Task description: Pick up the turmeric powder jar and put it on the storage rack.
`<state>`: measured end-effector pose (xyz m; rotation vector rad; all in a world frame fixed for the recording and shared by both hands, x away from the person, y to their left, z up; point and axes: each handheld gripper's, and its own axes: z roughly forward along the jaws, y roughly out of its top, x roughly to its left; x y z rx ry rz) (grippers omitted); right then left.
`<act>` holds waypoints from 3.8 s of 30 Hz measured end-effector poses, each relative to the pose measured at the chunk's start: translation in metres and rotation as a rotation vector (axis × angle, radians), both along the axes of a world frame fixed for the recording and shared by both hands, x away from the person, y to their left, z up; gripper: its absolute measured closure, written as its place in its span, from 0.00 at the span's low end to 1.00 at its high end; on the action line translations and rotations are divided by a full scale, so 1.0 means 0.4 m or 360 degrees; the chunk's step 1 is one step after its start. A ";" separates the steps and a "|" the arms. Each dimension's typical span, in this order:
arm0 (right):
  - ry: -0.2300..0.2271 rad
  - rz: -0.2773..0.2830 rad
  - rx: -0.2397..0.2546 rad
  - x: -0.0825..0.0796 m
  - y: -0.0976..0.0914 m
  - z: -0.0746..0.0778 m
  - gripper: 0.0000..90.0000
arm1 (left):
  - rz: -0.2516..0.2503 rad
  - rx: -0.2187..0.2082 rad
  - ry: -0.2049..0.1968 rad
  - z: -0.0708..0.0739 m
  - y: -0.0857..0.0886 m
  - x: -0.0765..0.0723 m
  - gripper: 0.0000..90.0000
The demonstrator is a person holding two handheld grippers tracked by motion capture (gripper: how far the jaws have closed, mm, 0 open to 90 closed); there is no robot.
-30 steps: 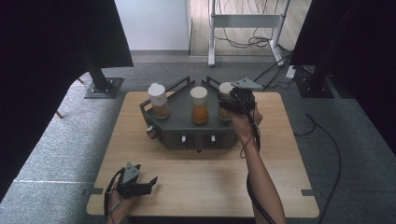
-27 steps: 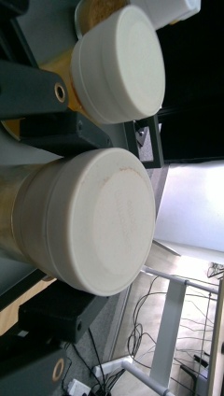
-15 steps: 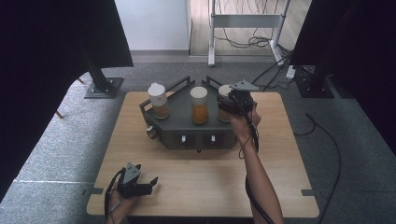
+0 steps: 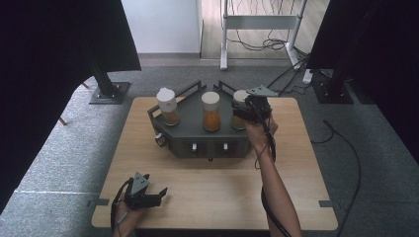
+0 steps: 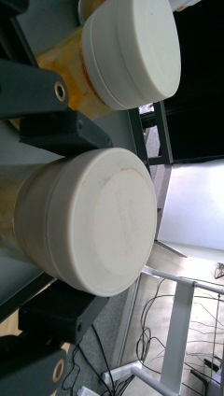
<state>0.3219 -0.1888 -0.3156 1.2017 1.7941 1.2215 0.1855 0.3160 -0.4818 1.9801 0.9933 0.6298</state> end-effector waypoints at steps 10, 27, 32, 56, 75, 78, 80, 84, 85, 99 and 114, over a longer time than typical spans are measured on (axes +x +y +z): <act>0.0008 0.0024 -0.0010 0.004 0.000 -0.002 0.21 | 0.0005 0.0001 0.0002 0.000 0.000 -0.001 0.12; -0.0020 0.0047 -0.0023 -0.031 -0.009 0.017 0.16 | -0.0004 0.0011 0.0008 0.001 -0.003 0.002 0.12; -0.0026 0.0054 -0.0052 -0.045 -0.010 0.022 0.16 | -0.0003 0.0011 0.0008 0.001 -0.004 0.002 0.12; -0.0063 0.0132 -0.0043 -0.135 -0.038 0.028 0.16 | -0.0014 0.0024 0.0010 0.002 -0.009 0.003 0.12; -0.0030 0.0154 0.0020 -0.219 -0.098 0.015 0.17 | -0.0018 0.0036 0.0014 0.001 -0.016 0.002 0.12; -0.0030 0.0157 0.0026 -0.232 -0.105 0.010 0.17 | -0.0020 0.0038 0.0015 0.001 -0.017 0.002 0.12; -0.0030 0.0159 0.0019 -0.243 -0.108 0.007 0.17 | -0.0021 0.0039 0.0014 0.000 -0.018 0.002 0.12; -0.0032 0.0164 0.0024 -0.260 -0.117 0.001 0.17 | -0.0022 0.0041 0.0016 0.000 -0.019 0.002 0.12; -0.0032 0.0164 0.0022 -0.264 -0.118 -0.001 0.17 | -0.0022 0.0040 0.0016 0.000 -0.019 0.002 0.12; -0.0059 0.0185 -0.0009 -0.331 -0.143 -0.016 0.17 | -0.0025 0.0050 0.0026 -0.001 -0.024 0.005 0.12; -0.0017 0.0182 -0.0008 -0.388 -0.178 -0.068 0.18 | -0.0018 0.0053 0.0029 0.000 -0.027 0.005 0.12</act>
